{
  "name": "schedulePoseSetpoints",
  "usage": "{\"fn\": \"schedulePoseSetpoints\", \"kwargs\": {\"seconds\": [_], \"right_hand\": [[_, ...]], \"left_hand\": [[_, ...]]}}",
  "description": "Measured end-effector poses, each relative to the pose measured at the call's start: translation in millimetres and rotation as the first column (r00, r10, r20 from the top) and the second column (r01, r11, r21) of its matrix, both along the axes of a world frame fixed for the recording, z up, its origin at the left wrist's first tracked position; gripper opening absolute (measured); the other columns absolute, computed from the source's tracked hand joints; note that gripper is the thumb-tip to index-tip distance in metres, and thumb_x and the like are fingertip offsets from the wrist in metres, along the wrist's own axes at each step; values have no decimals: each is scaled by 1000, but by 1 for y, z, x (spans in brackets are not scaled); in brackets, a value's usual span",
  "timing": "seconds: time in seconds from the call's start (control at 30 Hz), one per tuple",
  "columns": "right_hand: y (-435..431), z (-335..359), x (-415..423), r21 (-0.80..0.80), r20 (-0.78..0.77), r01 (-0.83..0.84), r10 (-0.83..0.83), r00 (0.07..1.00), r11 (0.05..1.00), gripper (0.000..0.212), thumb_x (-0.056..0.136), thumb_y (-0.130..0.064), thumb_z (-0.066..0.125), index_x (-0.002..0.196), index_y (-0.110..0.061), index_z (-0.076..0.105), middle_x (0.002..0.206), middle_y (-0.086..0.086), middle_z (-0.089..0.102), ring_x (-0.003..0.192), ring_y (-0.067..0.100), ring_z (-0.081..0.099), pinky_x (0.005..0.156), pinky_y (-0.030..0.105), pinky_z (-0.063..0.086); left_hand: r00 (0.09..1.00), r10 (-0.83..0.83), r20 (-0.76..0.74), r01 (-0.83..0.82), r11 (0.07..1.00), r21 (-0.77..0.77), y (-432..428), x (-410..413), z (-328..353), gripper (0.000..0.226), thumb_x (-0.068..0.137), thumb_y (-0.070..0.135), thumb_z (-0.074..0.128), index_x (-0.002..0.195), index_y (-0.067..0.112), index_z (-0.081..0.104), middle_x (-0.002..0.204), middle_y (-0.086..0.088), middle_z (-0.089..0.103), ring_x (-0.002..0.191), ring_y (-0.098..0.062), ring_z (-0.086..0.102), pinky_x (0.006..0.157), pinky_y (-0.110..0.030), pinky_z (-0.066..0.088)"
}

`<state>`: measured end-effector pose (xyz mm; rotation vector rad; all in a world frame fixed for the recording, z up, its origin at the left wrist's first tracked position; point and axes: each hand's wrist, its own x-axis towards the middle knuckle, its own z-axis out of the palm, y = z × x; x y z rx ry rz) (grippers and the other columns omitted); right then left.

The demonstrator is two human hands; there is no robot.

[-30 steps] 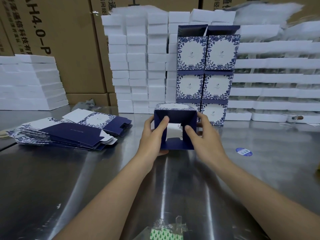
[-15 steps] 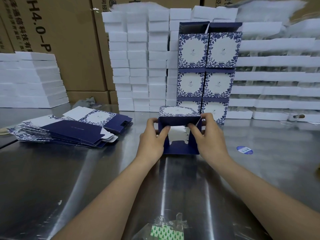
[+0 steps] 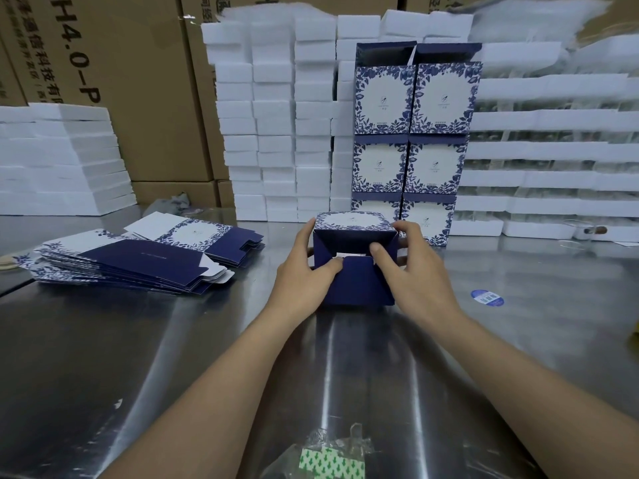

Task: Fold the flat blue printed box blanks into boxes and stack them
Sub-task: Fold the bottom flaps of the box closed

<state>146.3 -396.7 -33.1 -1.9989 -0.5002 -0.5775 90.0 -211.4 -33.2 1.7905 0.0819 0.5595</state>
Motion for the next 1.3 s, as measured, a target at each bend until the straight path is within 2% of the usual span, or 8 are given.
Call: {"fn": "schedulePoseSetpoints", "kwargs": {"seconds": [0.17, 0.27, 0.33, 0.47, 0.67, 0.87, 1.03, 1.3], "right_hand": [[0, 0, -1, 14, -17, -113, 114, 993, 993, 68, 88, -78, 48, 146, -44, 43, 131, -17, 60, 104, -10, 60, 88, 28, 53], [-3, -1, 0, -14, -35, -255, 254, 967, 967, 68, 91, -62, 56, 154, -40, 41, 140, -16, 56, 123, -9, 51, 96, 6, 40], [-4, -3, 1, -67, -43, -282, 280, 959, 957, 71, 91, -47, 60, 158, -39, 38, 140, -15, 53, 124, -16, 45, 95, -1, 33], [-5, -7, 3, -70, 4, -236, 237, 971, 969, 71, 99, -31, 69, 161, -35, 34, 137, -12, 52, 116, -19, 47, 95, 7, 40], [-4, -9, 8, -11, 67, -199, 200, 978, 980, 73, 94, -33, 76, 157, -35, 39, 130, -11, 53, 108, -10, 56, 82, 2, 43], [-3, -7, 9, 56, 80, -198, 193, 978, 979, 66, 96, -28, 76, 153, -34, 44, 134, -10, 55, 107, -9, 58, 82, 4, 45], [-5, -1, 10, 120, 54, -159, 154, 987, 980, 58, 98, -28, 72, 150, -35, 48, 134, -7, 59, 98, -5, 61, 85, 22, 53], [-8, -4, 8, 97, 22, -263, 262, 965, 960, 56, 101, -38, 68, 153, -38, 46, 137, -13, 59, 106, -12, 58, 78, 5, 48]], "left_hand": [[996, -84, -33, 77, 981, -180, -3, -3, 11, 73, 75, 35, 63, 143, 55, 52, 119, 9, 76, 110, -14, 73, 93, -43, 62], [989, -146, -36, 134, 965, -227, 2, -4, 14, 77, 75, 33, 63, 149, 47, 49, 104, 18, 78, 88, -1, 76, 68, -30, 63], [987, -159, -35, 149, 969, -198, 3, -4, 13, 82, 77, 29, 70, 154, 43, 44, 108, 21, 78, 94, 0, 75, 72, -28, 62], [991, -128, -22, 123, 979, -160, 3, 0, 6, 85, 90, 17, 83, 159, 39, 40, 135, 12, 71, 122, -12, 68, 100, -37, 59], [999, -35, 25, 36, 999, -34, 9, 5, 0, 84, 86, 19, 88, 155, 38, 44, 136, 7, 68, 112, -5, 69, 87, -26, 63], [999, -13, 37, 14, 999, -30, 6, 4, 1, 86, 90, 26, 85, 159, 46, 37, 140, 4, 64, 118, -15, 68, 100, -45, 60], [999, -37, 33, 38, 998, -52, 8, 0, 4, 90, 98, 27, 76, 161, 58, 20, 157, -1, 50, 129, -24, 64, 106, -50, 57], [994, -110, 2, 108, 974, -199, 6, 0, 10, 81, 89, 30, 73, 146, 73, 35, 145, 7, 60, 118, -12, 70, 100, -45, 60]]}}
